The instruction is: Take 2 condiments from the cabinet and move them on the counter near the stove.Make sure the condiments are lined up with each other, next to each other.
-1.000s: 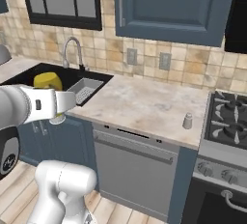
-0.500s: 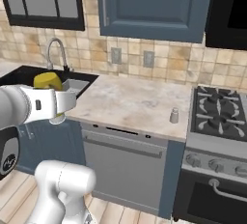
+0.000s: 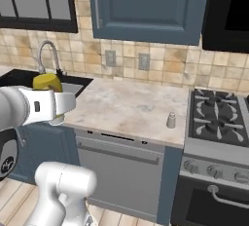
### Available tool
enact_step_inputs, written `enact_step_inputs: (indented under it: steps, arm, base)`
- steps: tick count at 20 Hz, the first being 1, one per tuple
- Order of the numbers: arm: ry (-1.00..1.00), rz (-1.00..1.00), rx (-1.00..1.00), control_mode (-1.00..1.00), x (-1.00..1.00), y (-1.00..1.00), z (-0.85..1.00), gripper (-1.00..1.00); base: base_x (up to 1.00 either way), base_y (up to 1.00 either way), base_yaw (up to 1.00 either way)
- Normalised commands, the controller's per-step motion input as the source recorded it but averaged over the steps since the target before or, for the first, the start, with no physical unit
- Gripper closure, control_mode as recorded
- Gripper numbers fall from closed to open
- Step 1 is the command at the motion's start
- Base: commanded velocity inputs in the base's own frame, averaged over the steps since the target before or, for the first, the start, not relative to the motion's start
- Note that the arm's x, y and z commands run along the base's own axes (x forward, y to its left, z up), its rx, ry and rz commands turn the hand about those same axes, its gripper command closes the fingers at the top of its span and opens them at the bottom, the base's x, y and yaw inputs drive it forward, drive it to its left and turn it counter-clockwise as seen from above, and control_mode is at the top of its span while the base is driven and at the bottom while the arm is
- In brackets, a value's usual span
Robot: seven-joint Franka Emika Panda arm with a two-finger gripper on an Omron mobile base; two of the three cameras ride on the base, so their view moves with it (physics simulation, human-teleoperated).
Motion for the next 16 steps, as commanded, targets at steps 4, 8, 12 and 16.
enact_step_inputs:
  steps: [4,8,12,16]
  arm:
    - [0.00,0.00,0.00,1.00,0.00,0.00,0.00,1.00]
    - [0.00,0.00,0.00,1.00,0.00,0.00,0.00,1.00]
    - [0.00,0.00,0.00,1.00,0.00,0.00,0.00,1.00]
    - [0.00,0.00,0.00,1.00,0.00,0.00,0.00,1.00]
  base:
    - [0.55,-0.01,0.00]
    - [0.51,-0.07,0.00]
    - [0.31,-0.18,0.00]
    - [0.24,-0.33,0.00]
